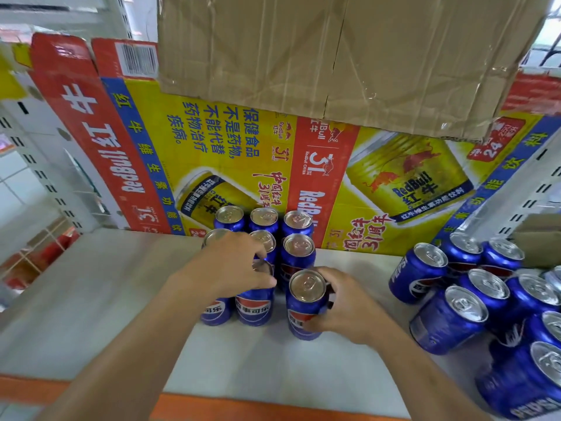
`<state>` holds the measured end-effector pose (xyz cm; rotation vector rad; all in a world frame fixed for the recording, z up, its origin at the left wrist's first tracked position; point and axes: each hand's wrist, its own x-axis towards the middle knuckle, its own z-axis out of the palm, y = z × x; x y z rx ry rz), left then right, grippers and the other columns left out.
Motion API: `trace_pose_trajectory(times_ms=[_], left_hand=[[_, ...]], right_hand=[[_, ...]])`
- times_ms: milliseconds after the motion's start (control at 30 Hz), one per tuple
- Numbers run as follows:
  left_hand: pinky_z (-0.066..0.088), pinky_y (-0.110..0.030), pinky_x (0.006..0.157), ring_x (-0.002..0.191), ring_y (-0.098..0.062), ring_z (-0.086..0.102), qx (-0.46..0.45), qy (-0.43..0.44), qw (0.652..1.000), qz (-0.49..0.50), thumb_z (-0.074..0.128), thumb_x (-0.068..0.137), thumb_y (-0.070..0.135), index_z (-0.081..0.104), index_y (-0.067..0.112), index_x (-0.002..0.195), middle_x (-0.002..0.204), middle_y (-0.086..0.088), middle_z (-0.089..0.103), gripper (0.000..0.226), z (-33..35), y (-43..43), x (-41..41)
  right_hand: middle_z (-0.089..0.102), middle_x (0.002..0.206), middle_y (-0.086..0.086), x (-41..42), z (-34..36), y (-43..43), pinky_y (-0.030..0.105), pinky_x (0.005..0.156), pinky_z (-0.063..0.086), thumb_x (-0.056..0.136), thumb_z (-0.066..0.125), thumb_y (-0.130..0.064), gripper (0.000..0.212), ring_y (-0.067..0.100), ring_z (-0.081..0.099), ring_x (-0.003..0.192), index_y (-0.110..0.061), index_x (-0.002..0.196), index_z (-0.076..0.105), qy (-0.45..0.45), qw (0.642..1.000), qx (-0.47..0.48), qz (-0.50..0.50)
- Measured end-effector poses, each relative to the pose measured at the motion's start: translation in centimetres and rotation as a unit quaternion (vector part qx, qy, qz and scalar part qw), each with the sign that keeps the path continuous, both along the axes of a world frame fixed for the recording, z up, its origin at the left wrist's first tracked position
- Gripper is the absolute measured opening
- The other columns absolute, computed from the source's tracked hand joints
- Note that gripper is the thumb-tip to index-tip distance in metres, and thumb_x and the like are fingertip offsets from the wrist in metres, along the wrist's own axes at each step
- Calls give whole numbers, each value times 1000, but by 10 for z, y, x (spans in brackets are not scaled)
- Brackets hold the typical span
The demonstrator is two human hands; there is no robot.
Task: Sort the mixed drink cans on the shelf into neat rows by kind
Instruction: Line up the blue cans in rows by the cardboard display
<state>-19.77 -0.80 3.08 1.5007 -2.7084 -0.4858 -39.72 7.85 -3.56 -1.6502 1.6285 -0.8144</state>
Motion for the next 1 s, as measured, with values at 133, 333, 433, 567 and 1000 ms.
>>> trace_pose_trajectory(times_ms=[133,333,433,567,1000], left_hand=[[40,-24,76,101,-10,46,23,-2,1000,-12,74,76,49,54,27,128,116,8,54,60,-7,3,1],[46,-25,84,109,-13,51,11,4,1000,-18,75,77,44,52,27,130,126,4,55,61,-13,3,3],[46,-25,84,107,-12,51,8,9,1000,-18,75,77,45,53,27,129,125,4,55,59,-13,3,3],[48,-27,85,106,-12,52,0,15,1000,-16,75,76,45,56,25,125,122,5,57,56,-13,3,3],[37,-25,93,124,-13,43,-16,38,998,-42,72,75,57,49,25,137,140,5,45,73,-6,10,-9]], right_hand=[[65,109,-26,3,-10,0,21,89,52,64,90,-18,65,-4,59,106,-37,115,57,-62,998,1,-28],[59,115,-25,7,-20,0,30,90,55,66,89,-18,68,0,56,111,-40,115,48,-112,992,29,-54],[57,120,-20,9,-21,0,30,92,54,69,86,-15,65,5,55,113,-40,114,47,-113,992,27,-59],[51,119,-27,14,-25,-2,22,92,51,74,83,-16,63,5,52,114,-46,111,42,-109,992,32,-51],[55,96,-19,7,25,-44,19,68,48,81,73,-42,35,5,57,90,-30,105,51,9,984,-32,-173]])
